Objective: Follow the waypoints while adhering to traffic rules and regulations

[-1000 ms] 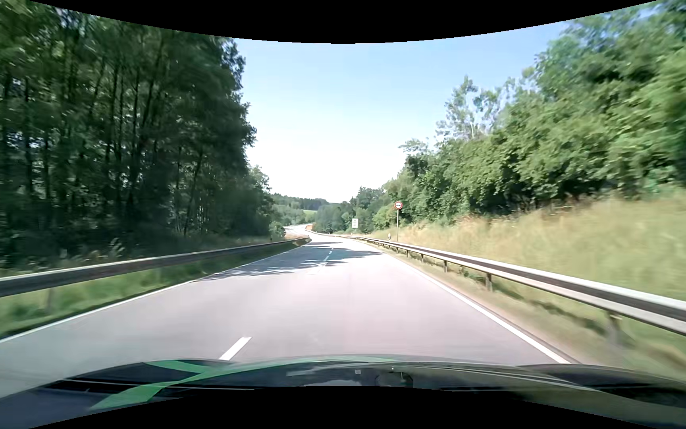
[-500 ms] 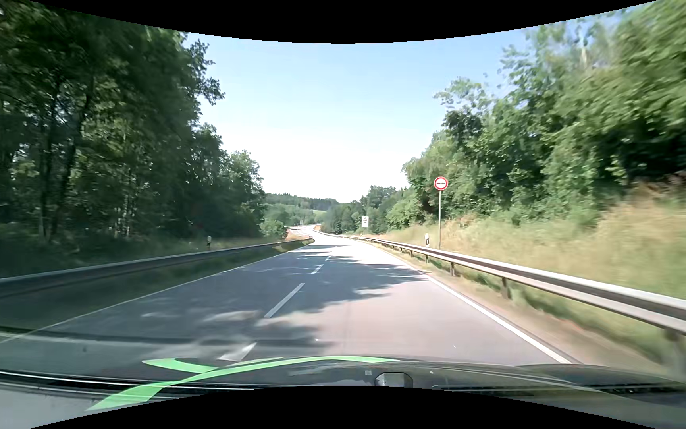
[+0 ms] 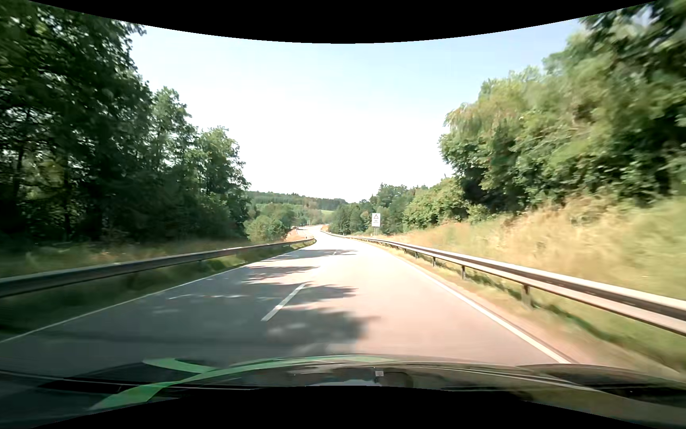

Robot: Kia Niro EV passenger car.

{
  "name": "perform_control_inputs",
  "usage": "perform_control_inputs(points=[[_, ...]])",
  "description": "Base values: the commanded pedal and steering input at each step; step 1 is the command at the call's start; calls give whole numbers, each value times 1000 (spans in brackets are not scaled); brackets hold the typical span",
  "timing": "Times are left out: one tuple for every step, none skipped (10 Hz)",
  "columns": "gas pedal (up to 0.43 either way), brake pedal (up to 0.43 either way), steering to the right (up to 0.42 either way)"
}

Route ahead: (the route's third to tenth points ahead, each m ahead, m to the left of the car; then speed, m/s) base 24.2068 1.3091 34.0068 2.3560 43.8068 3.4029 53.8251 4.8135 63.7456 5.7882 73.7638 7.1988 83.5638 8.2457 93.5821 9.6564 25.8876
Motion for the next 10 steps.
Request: perform_control_inputs(points=[[248, 0, -15], [260, 0, -15], [260, 0, -15], [228, 0, -15], [197, 0, -15], [197, 0, -14], [197, 0, -14], [220, 0, -14], [240, 0, -14], [248, 0, -13]])
